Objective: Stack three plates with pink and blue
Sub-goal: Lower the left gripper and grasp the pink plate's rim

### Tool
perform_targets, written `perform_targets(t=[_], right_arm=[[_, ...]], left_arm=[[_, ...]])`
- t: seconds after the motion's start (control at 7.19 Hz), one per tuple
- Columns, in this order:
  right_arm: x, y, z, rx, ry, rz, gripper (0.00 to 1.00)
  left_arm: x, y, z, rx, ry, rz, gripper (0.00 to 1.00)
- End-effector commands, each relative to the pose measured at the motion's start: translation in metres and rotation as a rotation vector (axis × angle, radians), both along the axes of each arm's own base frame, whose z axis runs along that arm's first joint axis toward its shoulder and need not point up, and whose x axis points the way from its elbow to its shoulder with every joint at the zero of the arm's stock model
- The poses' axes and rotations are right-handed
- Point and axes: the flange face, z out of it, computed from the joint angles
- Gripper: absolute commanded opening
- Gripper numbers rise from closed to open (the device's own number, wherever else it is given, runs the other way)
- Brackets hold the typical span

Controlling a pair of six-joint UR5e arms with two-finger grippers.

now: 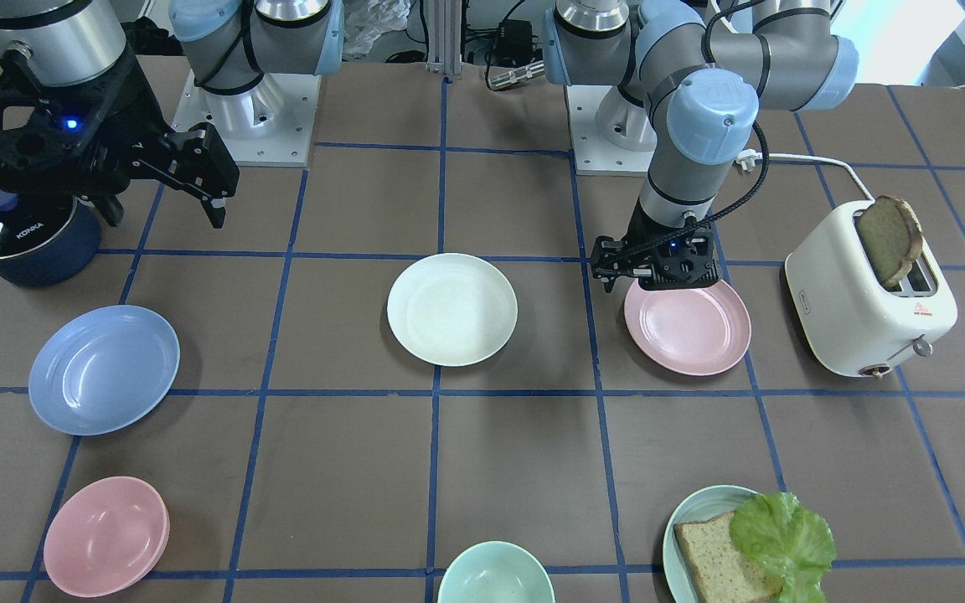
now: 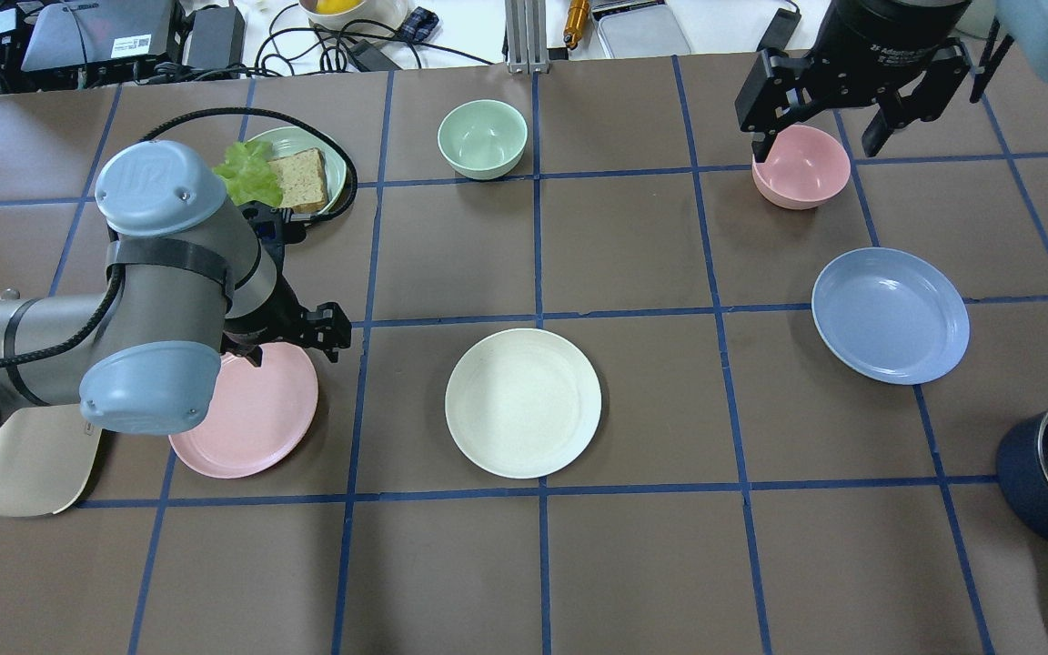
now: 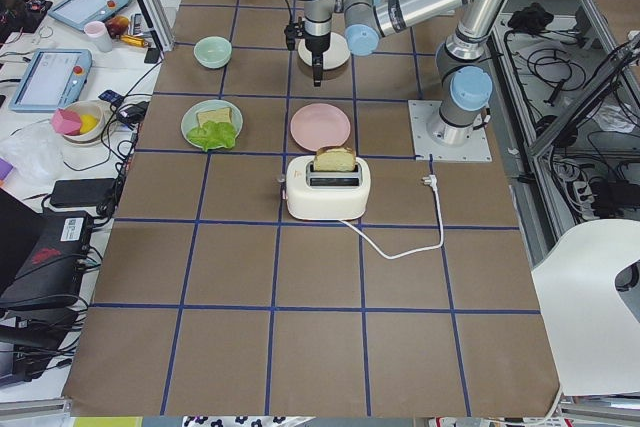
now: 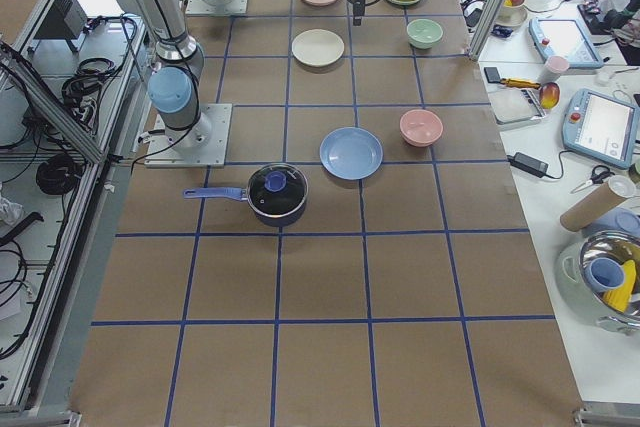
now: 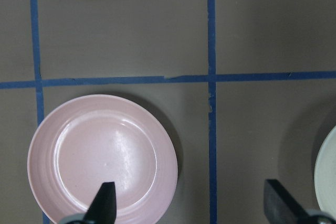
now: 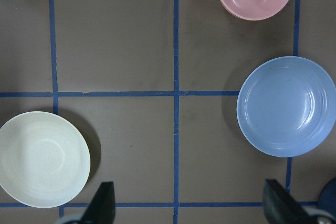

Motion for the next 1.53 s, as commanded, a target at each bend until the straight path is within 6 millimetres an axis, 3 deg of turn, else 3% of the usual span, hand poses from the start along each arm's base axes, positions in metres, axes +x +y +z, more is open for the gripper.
perform_targets(t=[0.0, 0.42, 0.56, 0.83, 1.39], right_arm=[[0.0, 0.0, 0.0, 0.0, -0.001, 0.0, 1.0], [0.0, 0.001, 0.002, -0.004, -0.001, -0.001, 1.0], [0.0, 0.001, 0.002, -0.004, -0.001, -0.003, 1.0], [0.0, 0.0, 0.001, -0.002, -0.001, -0.001, 1.0], [0.0, 0.0, 0.001, -0.002, -0.001, -0.001, 1.0]], left_arm=[[0.004, 0.022, -0.033, -0.004, -0.036, 0.014, 0.75], [0.006, 0.031, -0.052, -0.012, -0.054, 0.01, 0.55], [0.005, 0.031, -0.056, -0.003, -0.052, 0.006, 0.53], [0.006, 0.029, -0.058, -0.012, -0.052, -0.11, 0.53], [0.006, 0.025, -0.072, -0.013, -0.053, -0.182, 0.53]])
